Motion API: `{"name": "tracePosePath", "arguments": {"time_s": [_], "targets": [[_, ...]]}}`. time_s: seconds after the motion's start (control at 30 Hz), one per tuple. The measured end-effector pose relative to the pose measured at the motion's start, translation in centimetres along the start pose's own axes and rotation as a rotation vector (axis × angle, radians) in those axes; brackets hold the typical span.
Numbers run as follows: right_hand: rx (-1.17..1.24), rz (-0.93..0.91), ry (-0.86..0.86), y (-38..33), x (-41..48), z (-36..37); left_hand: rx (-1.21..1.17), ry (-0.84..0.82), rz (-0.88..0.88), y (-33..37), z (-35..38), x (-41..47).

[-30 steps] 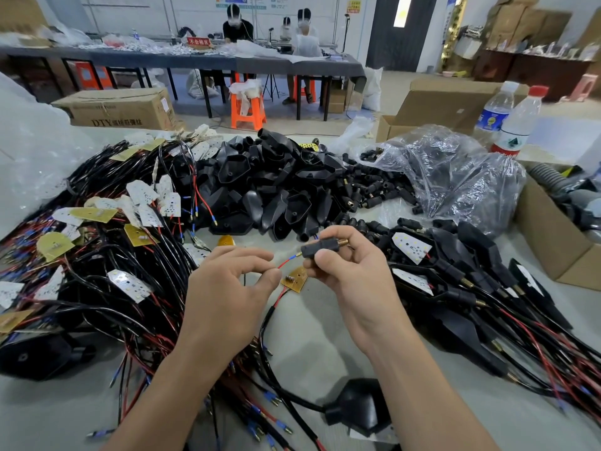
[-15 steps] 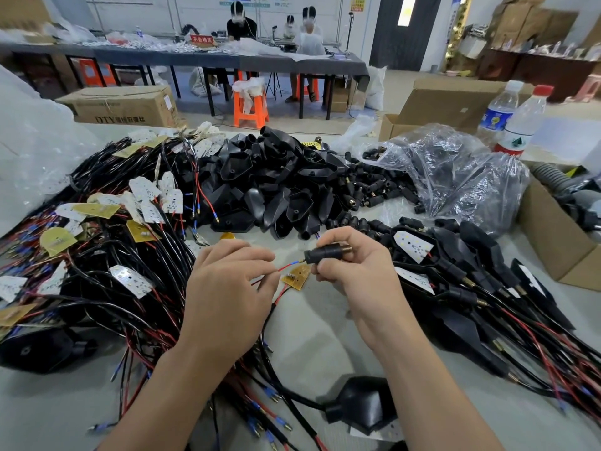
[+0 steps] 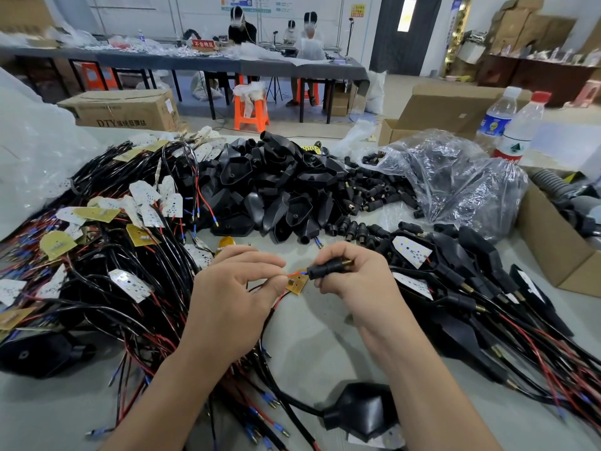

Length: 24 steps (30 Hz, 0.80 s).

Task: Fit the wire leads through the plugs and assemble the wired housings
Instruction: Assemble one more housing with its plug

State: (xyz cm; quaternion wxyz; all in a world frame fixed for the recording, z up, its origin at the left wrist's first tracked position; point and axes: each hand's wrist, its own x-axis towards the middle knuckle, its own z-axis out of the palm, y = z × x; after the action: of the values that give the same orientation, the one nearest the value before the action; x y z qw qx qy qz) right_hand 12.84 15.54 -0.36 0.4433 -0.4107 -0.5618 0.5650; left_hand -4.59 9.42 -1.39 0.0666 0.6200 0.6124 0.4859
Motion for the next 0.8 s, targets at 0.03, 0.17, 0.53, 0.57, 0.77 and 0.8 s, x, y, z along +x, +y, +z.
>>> {"name": "tracePosePath", "arguments": {"time_s": [0.03,0.17,0.53,0.57,0.77,0.8], "targets": [[0.074,0.025,-0.016,0.0,0.0,0.0,-0.022,-0.007,-0.018,0.0,-0.1,0.1],[0.340,0.149,-0.165,-0.2,0.0,-0.3,-0.007,-0.040,-0.025,-0.2,0.0,0.1],[0.483,0.133,-0.063,-0.3,0.1,0.4,0.055,-0.132,-0.136,-0.8,-0.7,0.6],[0.495,0.140,-0.053,-0.3,0.1,0.3,0.037,-0.158,-0.164,-0.8,-0.8,0.7],[0.393,0.111,-0.032,-0.2,0.0,0.7,0.048,-0.166,-0.130,-0.7,-0.1,0.4],[0.392,0.096,-0.020,-0.2,0.0,0.6,0.051,-0.155,-0.118,-0.7,0.0,0.4]]}}
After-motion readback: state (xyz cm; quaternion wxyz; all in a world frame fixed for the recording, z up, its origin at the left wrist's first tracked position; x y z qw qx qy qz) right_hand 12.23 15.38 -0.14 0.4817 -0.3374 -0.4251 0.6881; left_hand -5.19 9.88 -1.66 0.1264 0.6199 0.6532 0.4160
